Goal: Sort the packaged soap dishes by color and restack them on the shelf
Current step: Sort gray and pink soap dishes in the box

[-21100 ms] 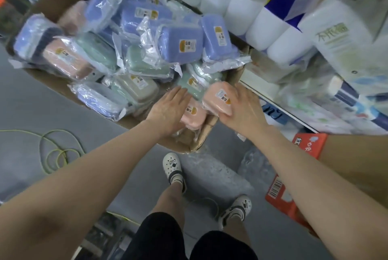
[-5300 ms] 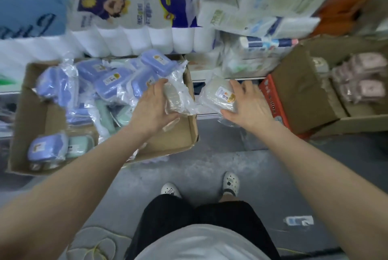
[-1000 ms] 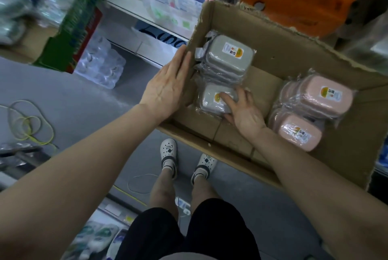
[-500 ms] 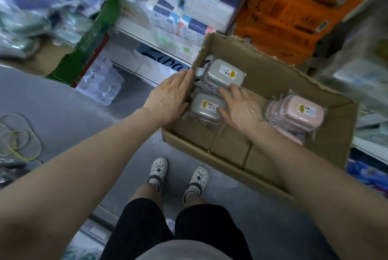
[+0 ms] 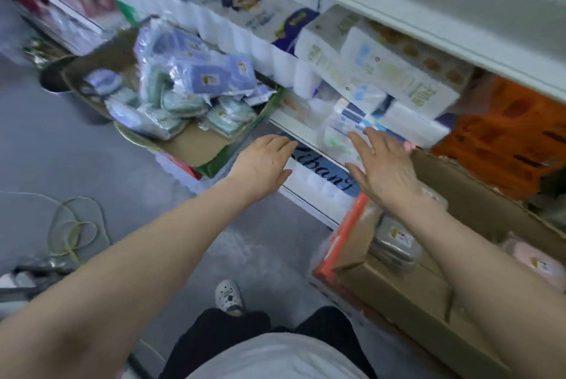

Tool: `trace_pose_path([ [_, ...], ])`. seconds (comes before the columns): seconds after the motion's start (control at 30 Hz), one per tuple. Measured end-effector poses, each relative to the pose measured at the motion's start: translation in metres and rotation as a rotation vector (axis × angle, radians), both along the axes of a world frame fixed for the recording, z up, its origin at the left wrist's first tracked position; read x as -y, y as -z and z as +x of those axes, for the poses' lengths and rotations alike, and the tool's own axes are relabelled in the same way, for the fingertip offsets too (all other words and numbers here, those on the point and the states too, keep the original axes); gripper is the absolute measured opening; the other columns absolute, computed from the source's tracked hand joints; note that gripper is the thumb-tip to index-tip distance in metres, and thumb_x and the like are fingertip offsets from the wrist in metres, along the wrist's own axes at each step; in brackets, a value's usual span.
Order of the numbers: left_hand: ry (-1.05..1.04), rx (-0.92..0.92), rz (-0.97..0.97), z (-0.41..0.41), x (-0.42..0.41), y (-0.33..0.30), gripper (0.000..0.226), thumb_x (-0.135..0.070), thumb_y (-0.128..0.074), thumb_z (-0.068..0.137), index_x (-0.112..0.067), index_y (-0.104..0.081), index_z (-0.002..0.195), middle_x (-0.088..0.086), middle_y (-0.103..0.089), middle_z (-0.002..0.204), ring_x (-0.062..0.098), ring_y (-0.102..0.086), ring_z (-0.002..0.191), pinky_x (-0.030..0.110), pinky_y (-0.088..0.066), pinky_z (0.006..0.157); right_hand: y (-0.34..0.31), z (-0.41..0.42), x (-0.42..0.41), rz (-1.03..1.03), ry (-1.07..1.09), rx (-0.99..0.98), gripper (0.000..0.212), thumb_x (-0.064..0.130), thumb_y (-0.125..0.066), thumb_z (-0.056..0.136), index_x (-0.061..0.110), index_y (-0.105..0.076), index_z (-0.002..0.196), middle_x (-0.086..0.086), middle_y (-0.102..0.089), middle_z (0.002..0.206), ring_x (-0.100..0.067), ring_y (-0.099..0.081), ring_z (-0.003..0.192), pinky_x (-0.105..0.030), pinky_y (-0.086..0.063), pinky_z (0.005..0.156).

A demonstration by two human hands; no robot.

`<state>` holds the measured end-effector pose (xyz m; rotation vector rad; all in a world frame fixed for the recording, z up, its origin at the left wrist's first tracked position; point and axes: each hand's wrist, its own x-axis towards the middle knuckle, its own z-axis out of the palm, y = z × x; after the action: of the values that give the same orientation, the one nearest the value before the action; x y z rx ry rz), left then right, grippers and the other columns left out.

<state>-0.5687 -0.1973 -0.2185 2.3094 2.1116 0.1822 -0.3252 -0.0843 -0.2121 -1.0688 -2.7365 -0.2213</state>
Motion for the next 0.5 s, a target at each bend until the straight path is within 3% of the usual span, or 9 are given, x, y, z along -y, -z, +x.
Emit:
trace_pose_path([
  [0.13, -0.068, -0.002, 0.005, -0.098, 0.033, -0.001, 0.051, -0.028, -0.068, 0.078, -0.006, -0.062, 0.123, 0.015, -0.064, 0.116, 0.035, -0.062, 0.102, 0.040, -0.050, 0.092, 0.000, -0.101, 0.013, -0.026, -0.039, -0.025, 0.053, 0.037, -0.052, 0.093, 0.007, -0.050, 0.137, -0.022, -0.052, 0.130, -0.041, -0.052, 0.114, -0.049, -0.044, 0.089],
  [0.23, -0.099, -0.018, 0.001, -0.154, 0.056, 0.002, 0.049, -0.026, -0.071, 0.071, -0.006, -0.065, 0.116, 0.014, -0.067, 0.106, 0.033, -0.064, 0.092, 0.036, -0.050, 0.088, 0.003, -0.159, 0.024, -0.094, -0.041, -0.029, 0.059, 0.044, -0.041, 0.090, 0.008, -0.049, 0.137, -0.020, -0.051, 0.127, -0.041, -0.052, 0.110, -0.048, -0.045, 0.086],
  [0.33, -0.180, -0.040, 0.003, -0.196, 0.074, 0.011, 0.051, -0.024, -0.084, 0.059, -0.006, -0.069, 0.105, 0.013, -0.068, 0.100, 0.030, -0.066, 0.085, 0.031, -0.038, 0.086, 0.013, -0.203, 0.028, -0.132, -0.085, -0.010, 0.060, 0.042, -0.054, 0.088, 0.010, -0.047, 0.138, -0.019, -0.050, 0.128, -0.041, -0.052, 0.109, -0.048, -0.045, 0.087],
  [0.5, -0.323, 0.087, -0.054, -0.254, 0.083, 0.034, 0.042, -0.022, -0.069, 0.077, -0.007, -0.066, 0.116, 0.011, -0.066, 0.114, 0.033, -0.063, 0.104, 0.037, -0.052, 0.088, 0.036, -0.262, 0.013, -0.192, -0.129, 0.025, 0.067, 0.038, -0.069, 0.083, 0.011, -0.046, 0.141, -0.018, -0.050, 0.130, -0.040, -0.052, 0.112, -0.047, -0.046, 0.088],
])
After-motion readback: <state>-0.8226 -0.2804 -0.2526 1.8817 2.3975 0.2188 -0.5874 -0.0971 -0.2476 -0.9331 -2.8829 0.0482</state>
